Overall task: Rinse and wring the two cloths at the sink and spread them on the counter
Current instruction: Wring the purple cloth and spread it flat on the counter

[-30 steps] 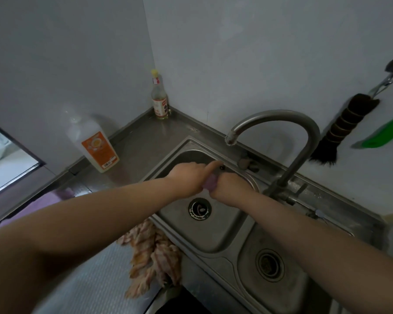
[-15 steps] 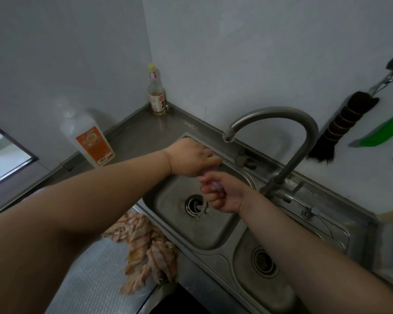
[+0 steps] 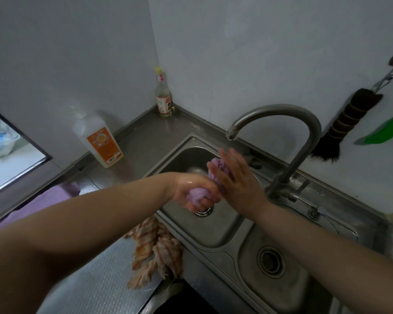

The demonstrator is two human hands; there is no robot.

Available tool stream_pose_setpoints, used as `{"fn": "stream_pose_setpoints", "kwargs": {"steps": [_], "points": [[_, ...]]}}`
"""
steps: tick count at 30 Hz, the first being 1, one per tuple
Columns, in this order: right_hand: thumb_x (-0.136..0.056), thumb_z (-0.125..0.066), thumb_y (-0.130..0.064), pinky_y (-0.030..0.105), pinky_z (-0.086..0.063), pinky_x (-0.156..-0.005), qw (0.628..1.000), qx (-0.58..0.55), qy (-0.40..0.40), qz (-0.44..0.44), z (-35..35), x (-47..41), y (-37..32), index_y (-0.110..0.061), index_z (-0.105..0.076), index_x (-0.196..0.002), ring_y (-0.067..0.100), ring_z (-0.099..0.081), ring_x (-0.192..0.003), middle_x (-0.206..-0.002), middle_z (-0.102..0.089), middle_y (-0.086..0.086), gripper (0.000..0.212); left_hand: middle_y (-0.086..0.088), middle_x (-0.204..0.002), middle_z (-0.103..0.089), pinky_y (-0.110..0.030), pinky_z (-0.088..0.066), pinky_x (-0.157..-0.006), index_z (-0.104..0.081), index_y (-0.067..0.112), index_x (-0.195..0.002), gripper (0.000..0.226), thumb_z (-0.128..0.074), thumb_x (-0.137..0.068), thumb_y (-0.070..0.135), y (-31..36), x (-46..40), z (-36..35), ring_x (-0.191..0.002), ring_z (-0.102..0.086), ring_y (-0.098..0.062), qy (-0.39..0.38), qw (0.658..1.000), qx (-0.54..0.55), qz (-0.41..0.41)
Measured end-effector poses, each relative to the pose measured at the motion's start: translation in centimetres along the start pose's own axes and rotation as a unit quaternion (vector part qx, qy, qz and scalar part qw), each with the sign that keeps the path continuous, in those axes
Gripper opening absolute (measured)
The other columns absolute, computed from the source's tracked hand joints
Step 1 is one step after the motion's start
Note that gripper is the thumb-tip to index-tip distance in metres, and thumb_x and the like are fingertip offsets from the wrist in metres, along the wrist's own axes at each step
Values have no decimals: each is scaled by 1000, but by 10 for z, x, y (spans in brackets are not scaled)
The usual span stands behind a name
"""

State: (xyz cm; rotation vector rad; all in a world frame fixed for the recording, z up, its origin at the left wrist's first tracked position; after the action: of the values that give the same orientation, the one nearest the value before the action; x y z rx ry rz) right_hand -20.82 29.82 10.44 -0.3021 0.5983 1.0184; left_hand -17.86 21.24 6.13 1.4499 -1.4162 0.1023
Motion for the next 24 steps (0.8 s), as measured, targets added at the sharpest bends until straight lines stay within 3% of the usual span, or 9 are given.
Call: {"fn": "stream_pose_setpoints", "kwargs": {"steps": [4,6,8,10,12,15,18,21,24], "points": [[-89,-64,-15,41,-52,-77,987,-10,59,152,29,-26,-7,-9,-51,-114,31,-58,-91,-117,-45,14,29,1,-60,-61,-19,-51,-55,-61,17,-75,29,-72,-80,43,-4,5,-31,-55,-62,-11,-108,993,36,-34],[-90,-62,-13,43,-55,-76,977,5,11,214,29,-29,-10,-7,-56,-96,34,-59,-98,-121,-50,18,10,0,-70,-65,-28,-57,-69,-64,16,-86,39,-79,-71,49,-7,9,-30,-68,-67,-14,-92,994,47,-43],[-83,-69,-12,36,-59,-68,967,19,-75,245,23,-31,-13,-9,-58,-87,34,-62,-105,-123,-59,18,12,-1,-81,-65,-36,-58,-77,-63,16,-100,39,-82,-71,36,-7,13,-25,-75,-65,-14,-37,997,53,-48],[-61,-84,-10,26,-47,-44,962,13,-158,224,13,-34,-11,-9,-61,-88,27,-67,-81,-96,-68,12,36,-6,-96,-60,-38,-60,-74,-56,14,-116,36,-71,-83,10,-6,13,-13,-77,-61,-16,90,995,30,-26],[-56,-87,-12,24,-34,-41,955,44,-237,171,7,-38,-12,-10,-62,-96,24,-63,-64,-79,-65,6,47,-13,-110,-53,-31,-60,-61,-52,14,-120,37,-62,-88,1,-5,12,-2,-79,-58,-18,234,972,-11,20],[-91,-57,-15,33,-37,-59,915,92,-388,61,-8,-37,-4,-9,-47,-123,31,-65,-90,-104,-63,11,34,-11,-84,-54,-25,-48,-48,-45,15,-92,19,-61,-89,5,9,13,5,-63,-53,-16,400,906,-130,40],[-94,-50,-16,32,-41,-65,883,79,-454,-91,-19,-37,7,-11,-53,-113,28,-64,-92,-100,-64,8,20,-11,-95,-62,-34,-51,-67,-36,9,-116,40,-62,-86,14,32,17,16,-82,-63,-25,496,798,-342,-23],[-93,-43,-24,30,-42,-60,880,4,-439,-183,-29,-30,14,-15,-59,-92,23,-58,-72,-74,-55,0,18,-5,-90,-62,-36,-46,-64,-35,12,-118,37,-55,-88,17,45,22,16,-80,-62,-26,500,716,-481,-79],[-90,-42,-21,30,-40,-59,877,-75,-441,-178,-38,-24,10,-17,-42,-66,26,-57,-71,-63,-45,1,24,-5,-86,-62,-40,-49,-64,-35,16,-122,34,-50,-92,19,58,20,12,-72,-58,-26,457,604,-648,-81]]}}
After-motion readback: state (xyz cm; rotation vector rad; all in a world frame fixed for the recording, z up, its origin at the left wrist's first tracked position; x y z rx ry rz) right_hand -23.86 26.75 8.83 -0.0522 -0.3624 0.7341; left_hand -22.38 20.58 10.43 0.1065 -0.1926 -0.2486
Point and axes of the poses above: each hand's wrist, its own x-axis away from the middle knuckle, its own z-axis out of the back of the hand, y = z × x, the point moved 7 cm from there along -x, towards the middle knuckle
